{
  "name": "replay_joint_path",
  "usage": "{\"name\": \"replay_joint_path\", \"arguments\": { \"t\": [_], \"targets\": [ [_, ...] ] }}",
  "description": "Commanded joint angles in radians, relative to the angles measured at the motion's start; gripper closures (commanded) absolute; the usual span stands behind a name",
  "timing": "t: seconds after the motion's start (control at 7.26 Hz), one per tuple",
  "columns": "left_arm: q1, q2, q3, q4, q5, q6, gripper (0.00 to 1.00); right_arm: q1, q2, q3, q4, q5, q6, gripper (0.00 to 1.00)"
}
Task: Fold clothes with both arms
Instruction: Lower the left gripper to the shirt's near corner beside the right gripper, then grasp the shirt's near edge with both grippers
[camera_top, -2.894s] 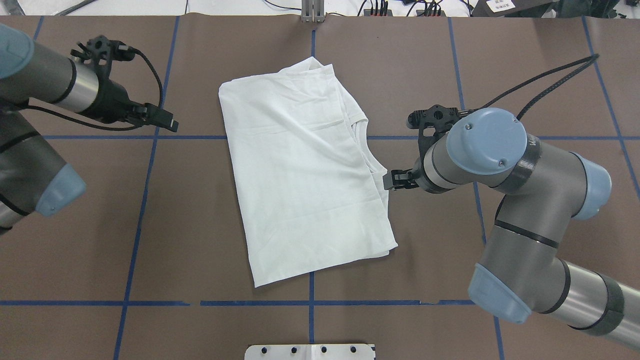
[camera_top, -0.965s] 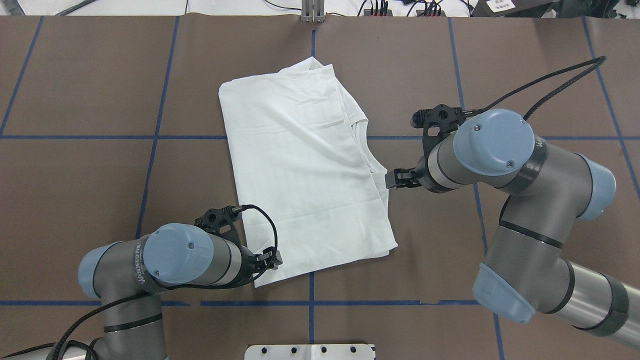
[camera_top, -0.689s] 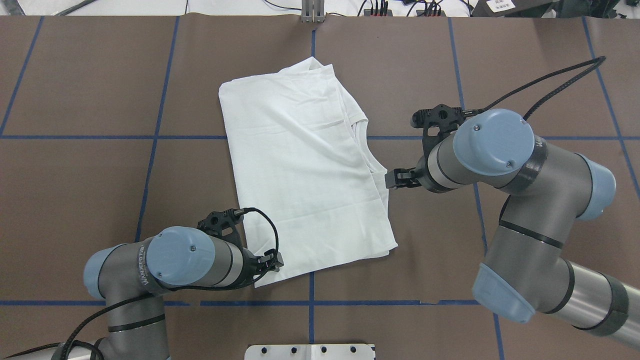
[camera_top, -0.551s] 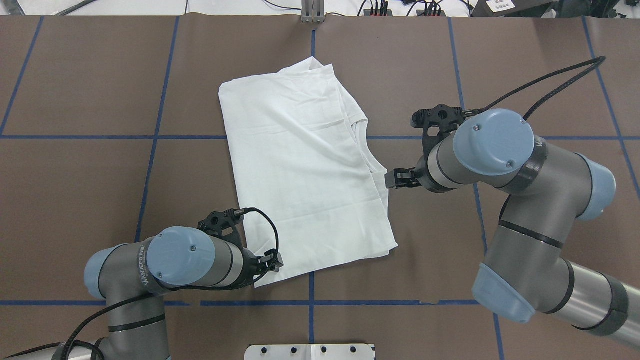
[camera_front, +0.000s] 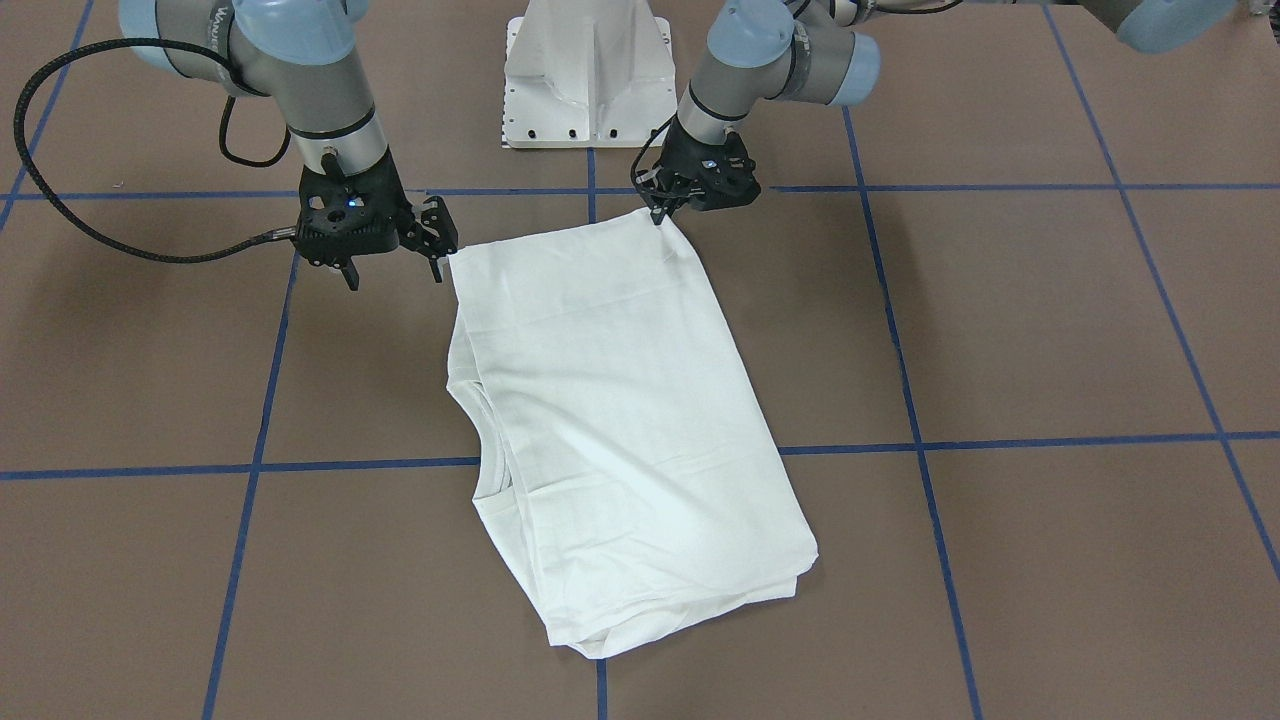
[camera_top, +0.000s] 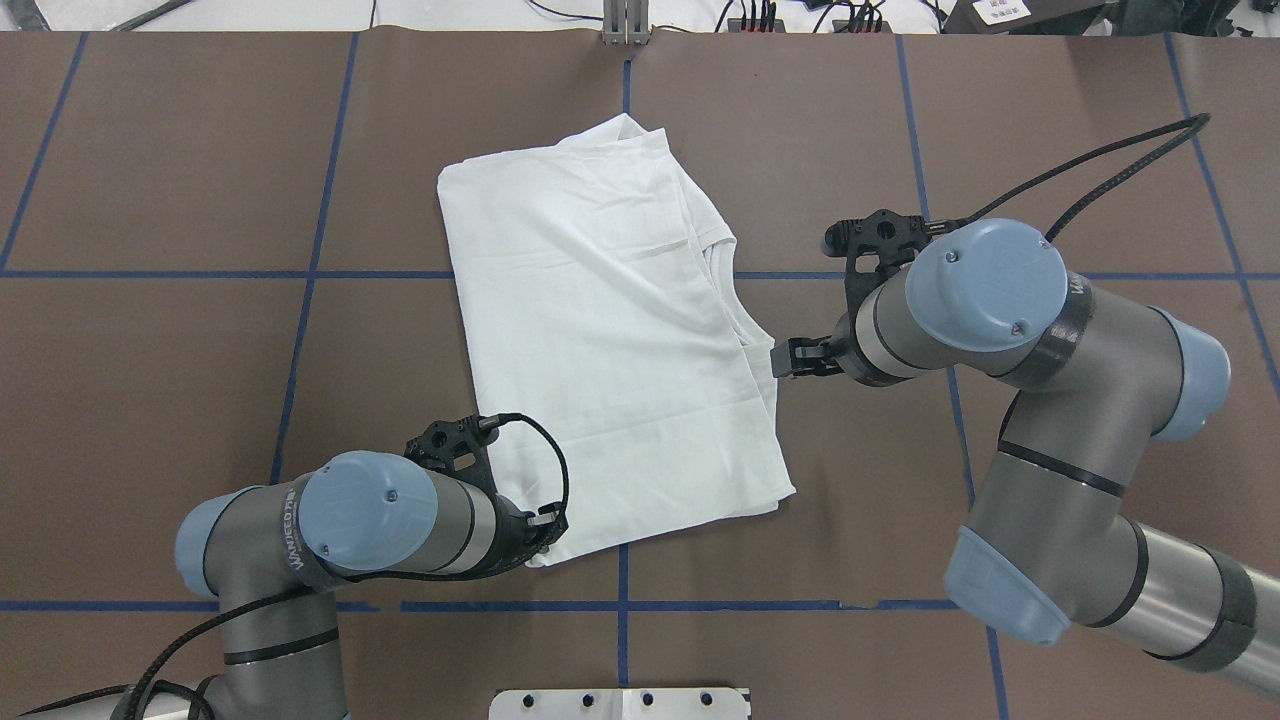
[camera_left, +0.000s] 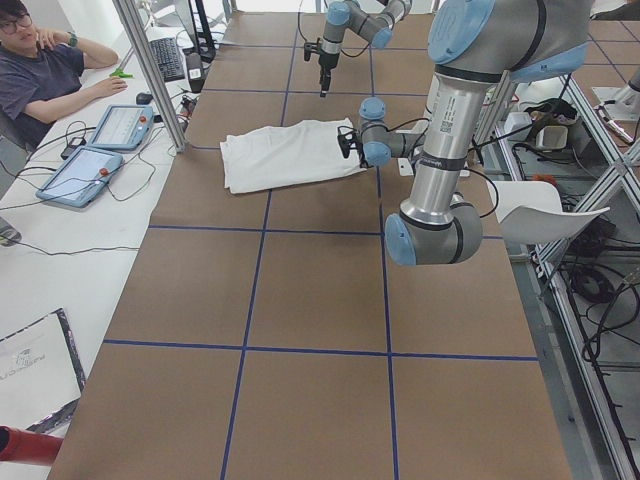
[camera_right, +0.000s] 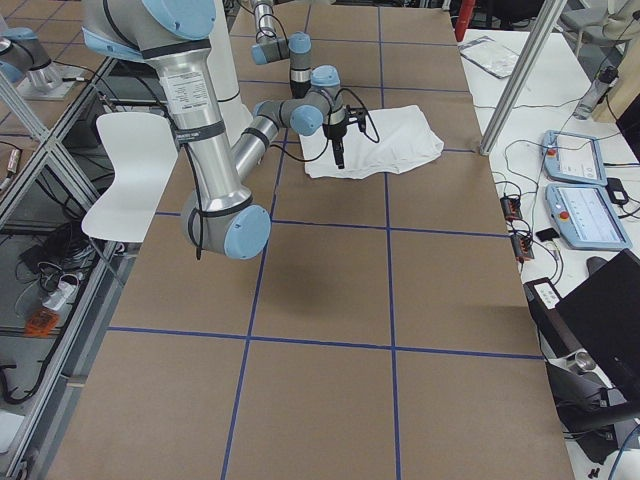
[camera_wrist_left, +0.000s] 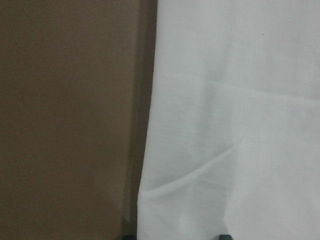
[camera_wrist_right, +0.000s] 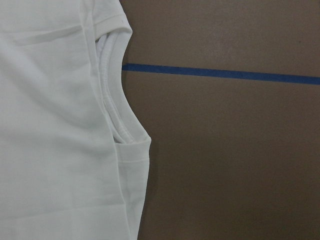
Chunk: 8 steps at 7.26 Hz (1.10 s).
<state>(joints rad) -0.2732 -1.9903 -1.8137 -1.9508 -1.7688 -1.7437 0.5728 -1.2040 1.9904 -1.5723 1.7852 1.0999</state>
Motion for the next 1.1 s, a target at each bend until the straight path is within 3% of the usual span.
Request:
{"name": "replay_joint_path", "arguments": {
  "t": [0.0,0.28,0.41,0.83,0.96],
  "targets": [
    [-0.003,-0.001,-0.006,0.004,0.000,0.004,1.00,-0.019,-0.002,0.002,0.002,-0.006,0.146,0.00],
    [-0.006,-0.002,-0.027,0.004,-0.001,0.004,1.00,-0.123,0.001,0.008,0.000,-0.070,0.527,0.00],
    [-0.015,-0.001,-0.029,0.004,0.002,0.004,1.00,-0.192,0.007,0.008,0.000,-0.157,0.684,0.00],
    [-0.032,0.004,-0.030,0.004,0.000,0.004,1.00,-0.296,0.008,-0.018,-0.014,-0.171,0.992,0.04],
    [-0.032,0.007,-0.035,0.004,-0.001,0.004,1.00,-0.312,0.021,-0.069,-0.011,-0.176,1.062,0.06]
  ]
}}
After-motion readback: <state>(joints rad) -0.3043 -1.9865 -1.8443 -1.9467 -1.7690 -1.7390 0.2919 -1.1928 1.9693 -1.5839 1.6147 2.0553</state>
